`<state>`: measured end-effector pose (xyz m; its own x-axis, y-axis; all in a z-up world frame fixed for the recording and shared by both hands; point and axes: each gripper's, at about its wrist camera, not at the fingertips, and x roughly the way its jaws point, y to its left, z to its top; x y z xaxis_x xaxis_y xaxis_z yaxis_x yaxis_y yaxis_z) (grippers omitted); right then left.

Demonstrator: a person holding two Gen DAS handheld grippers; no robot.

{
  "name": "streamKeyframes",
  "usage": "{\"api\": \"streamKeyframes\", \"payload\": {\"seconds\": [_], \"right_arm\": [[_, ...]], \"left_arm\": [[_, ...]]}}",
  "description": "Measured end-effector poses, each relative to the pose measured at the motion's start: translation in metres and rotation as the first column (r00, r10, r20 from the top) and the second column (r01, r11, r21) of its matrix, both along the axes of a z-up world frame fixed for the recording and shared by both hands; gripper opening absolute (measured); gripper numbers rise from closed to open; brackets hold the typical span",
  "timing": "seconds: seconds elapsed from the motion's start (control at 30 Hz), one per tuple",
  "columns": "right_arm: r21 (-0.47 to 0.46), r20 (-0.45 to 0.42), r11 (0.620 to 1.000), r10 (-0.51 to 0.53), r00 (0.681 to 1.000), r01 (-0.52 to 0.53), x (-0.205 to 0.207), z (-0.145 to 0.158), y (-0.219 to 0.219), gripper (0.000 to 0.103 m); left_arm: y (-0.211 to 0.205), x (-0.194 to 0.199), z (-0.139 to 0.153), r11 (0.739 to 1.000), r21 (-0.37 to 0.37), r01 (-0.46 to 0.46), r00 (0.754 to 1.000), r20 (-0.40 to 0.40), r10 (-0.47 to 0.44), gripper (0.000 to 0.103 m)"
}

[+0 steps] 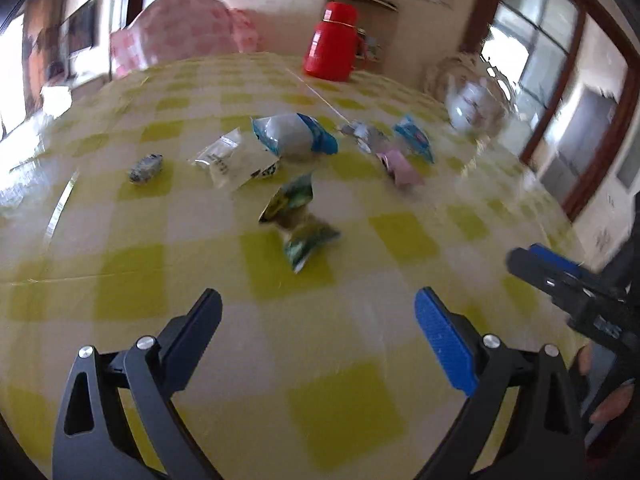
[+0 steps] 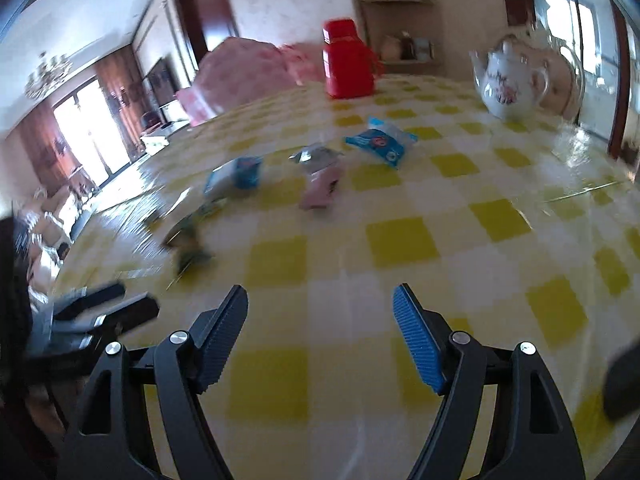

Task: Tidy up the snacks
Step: 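Grasp the pink bar with the right tool while the left grasps the green snack packet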

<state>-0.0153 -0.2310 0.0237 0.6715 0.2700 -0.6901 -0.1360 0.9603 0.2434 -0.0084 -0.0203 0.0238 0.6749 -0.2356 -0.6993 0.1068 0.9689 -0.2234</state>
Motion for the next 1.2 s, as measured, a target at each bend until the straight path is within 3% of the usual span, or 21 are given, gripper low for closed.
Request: {"api": "streamKeyframes", "payload": {"seconds": [0.2, 0.4, 0.47, 0.5, 0.53, 0.8, 0.97, 1.0, 1.03, 1.07, 1.2], "right_arm": [[0.060, -0.061, 0.998, -0.010, 0.998, 0.014, 0.083, -0.015, 0.009, 0.073], [-0.079, -0.082, 0.997, -0.022, 0.996, 0.015, 0.141, -0.025, 0.043, 0.071], [-0.129, -0.091, 0.992, -0.022, 0.996, 0.010, 0.151, -0.030, 0.049, 0.062], [-0.174, -0.102, 0.985, -0.020, 0.995, 0.001, 0.155, -0.034, 0.052, 0.046], [-0.190, -0.116, 0.982, -0.017, 0.993, -0.005, 0.155, -0.037, 0.052, 0.035], [-0.110, -0.037, 0.994, -0.009, 0.999, 0.005, 0.105, -0.008, 0.007, 0.034], [-0.058, -0.009, 0.998, 0.013, 1.000, -0.013, 0.071, 0.001, -0.009, 0.034], [-0.055, -0.012, 0.998, 0.023, 1.000, -0.023, 0.066, 0.000, -0.010, 0.034], [-0.053, -0.017, 0.998, 0.027, 0.999, -0.028, 0.063, -0.001, -0.010, 0.034], [-0.051, -0.022, 0.998, 0.032, 0.999, -0.033, 0.061, -0.001, -0.010, 0.034], [-0.044, -0.001, 0.998, 0.046, 0.999, -0.046, 0.056, 0.009, -0.010, 0.034]], "left_arm": [[0.016, 0.025, -0.011, 0.983, -0.117, -0.139, 0.989, -0.060, 0.133, 0.098], [0.014, 0.028, -0.010, 0.984, -0.105, -0.144, 0.989, -0.061, 0.138, 0.101], [0.007, 0.032, -0.010, 0.988, -0.053, -0.145, 0.987, -0.071, 0.141, 0.101], [0.003, 0.033, -0.010, 0.989, -0.024, -0.146, 0.987, -0.075, 0.144, 0.101], [0.001, 0.034, -0.011, 0.989, -0.008, -0.151, 0.986, -0.078, 0.150, 0.101], [-0.005, 0.054, -0.013, 0.974, 0.048, -0.222, 0.970, -0.093, 0.225, 0.101], [-0.015, 0.076, -0.015, 0.965, 0.131, -0.227, 0.965, -0.101, 0.240, 0.101], [-0.019, 0.078, -0.015, 0.968, 0.148, -0.202, 0.971, -0.098, 0.218, 0.091], [-0.023, 0.078, -0.014, 0.971, 0.160, -0.176, 0.978, -0.085, 0.192, 0.050], [-0.027, 0.077, -0.012, 0.975, 0.164, -0.146, 0.984, -0.074, 0.160, 0.034], [-0.037, 0.072, -0.009, 0.988, 0.149, -0.050, 0.997, -0.049, 0.058, 0.031]]}}
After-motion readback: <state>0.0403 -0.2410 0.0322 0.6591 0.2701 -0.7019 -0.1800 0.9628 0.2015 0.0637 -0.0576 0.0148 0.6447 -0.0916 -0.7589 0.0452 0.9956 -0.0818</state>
